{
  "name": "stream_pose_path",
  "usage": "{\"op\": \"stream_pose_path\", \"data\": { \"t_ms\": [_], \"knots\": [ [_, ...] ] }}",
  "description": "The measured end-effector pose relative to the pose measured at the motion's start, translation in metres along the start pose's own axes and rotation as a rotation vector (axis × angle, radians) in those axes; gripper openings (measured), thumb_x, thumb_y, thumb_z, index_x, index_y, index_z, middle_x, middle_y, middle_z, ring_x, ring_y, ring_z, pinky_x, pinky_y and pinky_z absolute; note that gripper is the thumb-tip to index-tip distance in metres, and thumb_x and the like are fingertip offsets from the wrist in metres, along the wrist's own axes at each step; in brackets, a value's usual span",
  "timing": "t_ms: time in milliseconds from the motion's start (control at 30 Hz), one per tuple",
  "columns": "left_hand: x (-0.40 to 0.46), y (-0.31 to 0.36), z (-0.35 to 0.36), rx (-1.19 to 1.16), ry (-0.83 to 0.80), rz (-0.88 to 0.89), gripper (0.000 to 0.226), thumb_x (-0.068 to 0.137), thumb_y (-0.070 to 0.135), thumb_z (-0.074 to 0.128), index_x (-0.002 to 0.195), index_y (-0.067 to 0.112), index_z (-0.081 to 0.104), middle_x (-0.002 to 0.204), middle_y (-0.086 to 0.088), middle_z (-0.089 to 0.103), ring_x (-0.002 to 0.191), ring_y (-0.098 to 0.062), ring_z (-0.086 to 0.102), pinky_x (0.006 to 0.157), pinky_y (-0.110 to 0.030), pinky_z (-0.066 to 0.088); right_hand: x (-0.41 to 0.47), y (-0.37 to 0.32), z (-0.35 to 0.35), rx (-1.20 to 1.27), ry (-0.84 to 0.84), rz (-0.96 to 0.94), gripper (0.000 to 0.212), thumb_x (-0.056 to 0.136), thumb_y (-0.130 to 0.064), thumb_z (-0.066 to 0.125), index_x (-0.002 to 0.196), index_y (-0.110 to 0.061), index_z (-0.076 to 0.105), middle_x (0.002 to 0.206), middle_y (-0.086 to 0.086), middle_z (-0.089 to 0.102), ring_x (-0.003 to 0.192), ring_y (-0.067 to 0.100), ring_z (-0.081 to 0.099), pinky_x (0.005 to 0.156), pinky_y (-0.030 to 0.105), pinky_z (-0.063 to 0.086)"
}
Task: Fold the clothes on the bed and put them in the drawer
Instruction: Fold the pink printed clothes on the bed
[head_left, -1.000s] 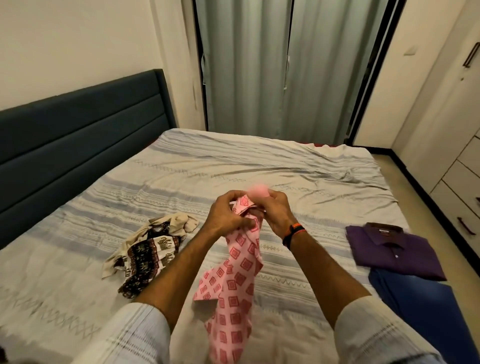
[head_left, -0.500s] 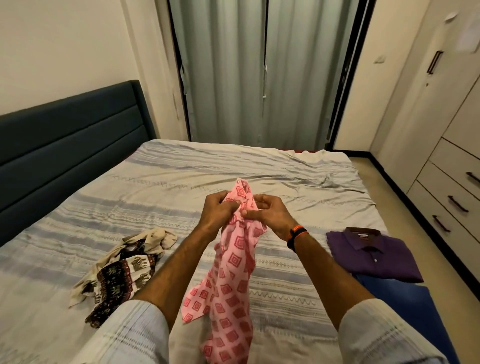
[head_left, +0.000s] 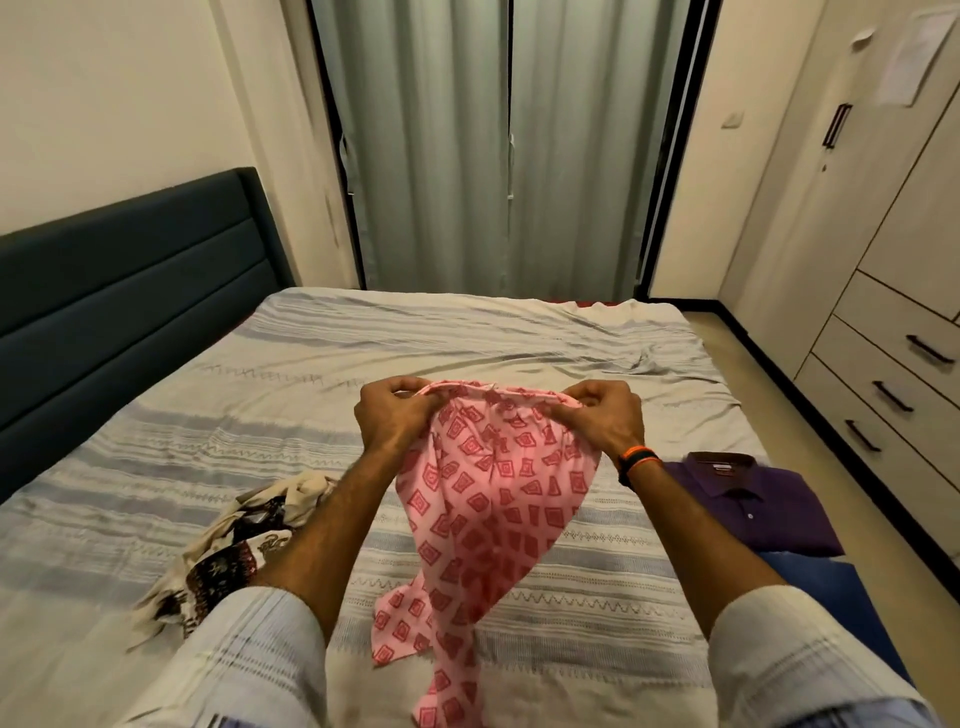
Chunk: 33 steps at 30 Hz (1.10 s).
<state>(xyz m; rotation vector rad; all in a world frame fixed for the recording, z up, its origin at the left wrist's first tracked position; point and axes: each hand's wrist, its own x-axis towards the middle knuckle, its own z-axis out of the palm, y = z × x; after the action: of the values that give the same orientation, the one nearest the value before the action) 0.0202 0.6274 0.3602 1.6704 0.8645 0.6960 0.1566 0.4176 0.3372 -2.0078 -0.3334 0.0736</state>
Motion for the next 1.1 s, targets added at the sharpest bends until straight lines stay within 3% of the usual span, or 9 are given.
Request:
{"op": "stream_pose_path", "data": {
  "t_ms": [200,400,567,700,800,867,933,1000,1100],
  "knots": [
    [0.010,0.000,-0.014,0.060,-0.043,0.070,0.018,0.067,0.020,0.089,0.077,0.020,0.074,0.075,0.001,0.073,0.068,-0.014,0.071,0.064,-0.030,0.060,0.006,-0.012,-0.005,-0.025,0.075,-0.105,0.017,0.074,-0.021,0.083,0.090,-0.022,0.076,0.083,-0.008,0.071,0.081,0.013,0.069,0.075,0.029,0.059],
    [0.019,0.012,-0.022,0.020,-0.021,0.136,0.017,0.077,0.030,0.082,0.079,0.017,0.072,0.071,0.004,0.072,0.062,-0.009,0.068,0.049,-0.018,0.049,0.018,-0.022,-0.007,0.270,0.201,0.003,0.031,0.073,-0.026,0.086,0.098,-0.011,0.074,0.091,0.004,0.075,0.085,0.023,0.072,0.075,0.039,0.062],
    [0.029,0.019,-0.025,0.052,-0.082,0.183,0.019,0.089,0.033,0.070,0.091,0.014,0.070,0.076,0.000,0.073,0.070,-0.016,0.071,0.062,-0.030,0.059,0.017,-0.033,-0.007,0.351,0.087,0.005,0.016,0.083,-0.022,0.078,0.091,-0.009,0.073,0.084,0.007,0.075,0.078,0.025,0.071,0.067,0.035,0.059],
    [0.033,0.024,-0.029,-0.078,-0.241,0.146,0.018,0.093,0.028,0.066,0.096,0.011,0.067,0.076,-0.004,0.075,0.068,-0.020,0.073,0.059,-0.032,0.060,0.013,-0.038,-0.020,0.433,-0.022,-0.043,0.019,0.089,-0.018,0.071,0.102,-0.003,0.073,0.095,0.017,0.075,0.086,0.033,0.072,0.075,0.041,0.061],
    [0.037,0.036,-0.039,-0.291,-0.396,0.029,0.013,0.091,0.015,0.066,0.095,0.002,0.067,0.077,-0.008,0.075,0.072,-0.028,0.072,0.060,-0.032,0.060,0.007,-0.048,-0.036,0.655,-0.168,-0.024,0.026,0.081,-0.018,0.074,0.100,0.000,0.072,0.092,0.017,0.075,0.081,0.029,0.072,0.067,0.033,0.061],
    [0.039,0.041,-0.047,-0.463,-0.601,-0.089,0.019,0.088,0.010,0.064,0.101,-0.004,0.068,0.085,-0.015,0.075,0.076,-0.031,0.071,0.065,-0.034,0.061,0.004,-0.056,-0.046,0.821,-0.301,-0.025,0.037,0.070,-0.019,0.076,0.101,0.001,0.070,0.090,0.013,0.075,0.078,0.022,0.073,0.065,0.029,0.060],
    [0.043,0.042,-0.047,-0.562,-0.693,-0.182,0.028,0.085,0.011,0.065,0.107,-0.006,0.069,0.092,-0.019,0.073,0.075,-0.030,0.071,0.067,-0.036,0.062,0.005,-0.063,-0.048,0.885,-0.323,0.026,0.035,0.076,-0.010,0.071,0.107,0.006,0.066,0.088,0.013,0.075,0.074,0.020,0.073,0.062,0.028,0.060],
    [0.049,0.038,-0.035,-0.472,-0.532,-0.208,0.028,0.082,0.013,0.071,0.103,-0.005,0.070,0.094,-0.020,0.074,0.076,-0.030,0.072,0.074,-0.042,0.061,0.007,-0.067,-0.039,0.731,-0.162,0.108,0.021,0.085,-0.006,0.069,0.103,0.005,0.068,0.086,0.015,0.075,0.070,0.021,0.072,0.059,0.029,0.059],
    [0.048,0.035,-0.011,0.016,-0.091,-0.045,0.020,0.078,0.025,0.076,0.087,0.007,0.072,0.086,-0.011,0.075,0.075,-0.025,0.071,0.076,-0.039,0.059,0.010,-0.068,-0.013,0.225,0.156,0.117,0.013,0.084,-0.016,0.073,0.074,-0.010,0.068,0.075,0.010,0.074,0.064,0.021,0.067,0.059,0.031,0.055]
  ]
}}
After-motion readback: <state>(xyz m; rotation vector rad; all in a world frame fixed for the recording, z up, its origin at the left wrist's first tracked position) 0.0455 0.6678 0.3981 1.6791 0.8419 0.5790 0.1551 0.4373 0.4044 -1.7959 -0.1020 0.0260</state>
